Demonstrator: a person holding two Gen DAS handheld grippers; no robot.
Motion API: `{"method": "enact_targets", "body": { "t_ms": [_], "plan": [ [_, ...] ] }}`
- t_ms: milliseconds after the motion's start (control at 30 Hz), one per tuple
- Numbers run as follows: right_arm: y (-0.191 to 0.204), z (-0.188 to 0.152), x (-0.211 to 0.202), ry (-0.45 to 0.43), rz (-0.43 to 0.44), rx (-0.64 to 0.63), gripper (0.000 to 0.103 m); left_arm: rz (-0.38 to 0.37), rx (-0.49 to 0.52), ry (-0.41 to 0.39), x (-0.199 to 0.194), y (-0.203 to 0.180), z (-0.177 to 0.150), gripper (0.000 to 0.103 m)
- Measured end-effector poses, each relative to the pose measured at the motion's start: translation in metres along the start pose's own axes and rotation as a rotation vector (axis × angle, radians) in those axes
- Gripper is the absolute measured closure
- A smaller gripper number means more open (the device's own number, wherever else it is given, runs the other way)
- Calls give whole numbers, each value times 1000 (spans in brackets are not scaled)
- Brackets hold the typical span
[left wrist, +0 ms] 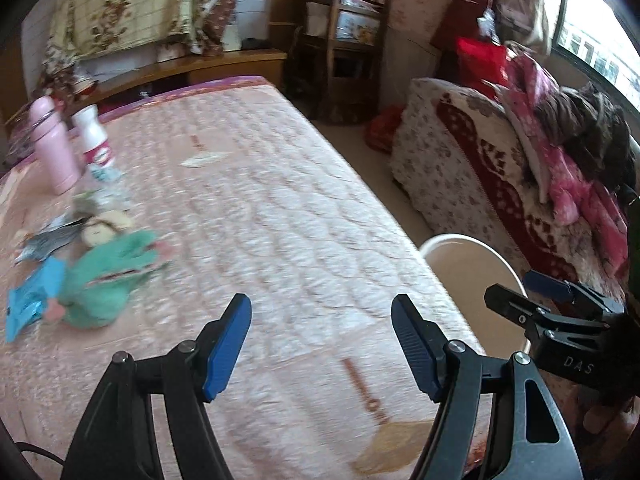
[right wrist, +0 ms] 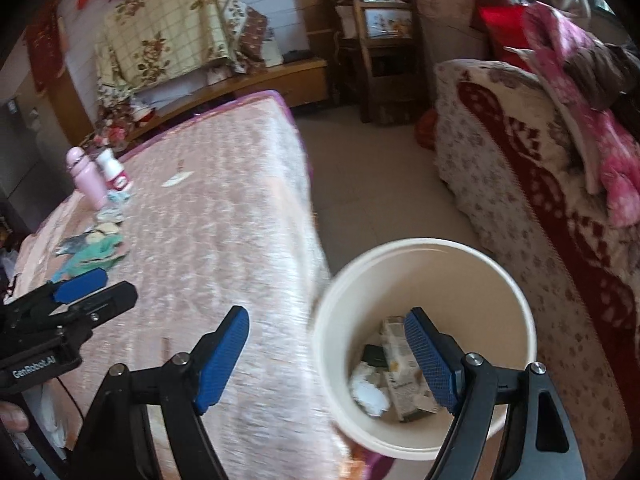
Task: Collect trash
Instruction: 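Grasp the blue wipes pack with the left gripper while the right gripper grasps the green towel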
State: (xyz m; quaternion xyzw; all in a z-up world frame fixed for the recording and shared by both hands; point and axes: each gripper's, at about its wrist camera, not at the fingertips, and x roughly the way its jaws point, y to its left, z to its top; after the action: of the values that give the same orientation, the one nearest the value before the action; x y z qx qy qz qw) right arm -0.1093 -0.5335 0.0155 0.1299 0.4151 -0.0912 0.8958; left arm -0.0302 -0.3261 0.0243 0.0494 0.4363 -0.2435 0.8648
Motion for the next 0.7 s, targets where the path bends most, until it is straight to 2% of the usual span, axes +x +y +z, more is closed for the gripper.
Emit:
{"method": "enact_targets", "body": {
  "t_ms": [433,633,700],
  "plan": [
    [103,1,21,27,125,-138,20,104,-90,-4,-29,92,-22,30],
    [144,0,36,68,194,-178,20,156,-140,10,-41,157,-30,30],
    [158,0,40,82,212,-198,20,198,-162,8,-46,185,-30,30]
  ]
}}
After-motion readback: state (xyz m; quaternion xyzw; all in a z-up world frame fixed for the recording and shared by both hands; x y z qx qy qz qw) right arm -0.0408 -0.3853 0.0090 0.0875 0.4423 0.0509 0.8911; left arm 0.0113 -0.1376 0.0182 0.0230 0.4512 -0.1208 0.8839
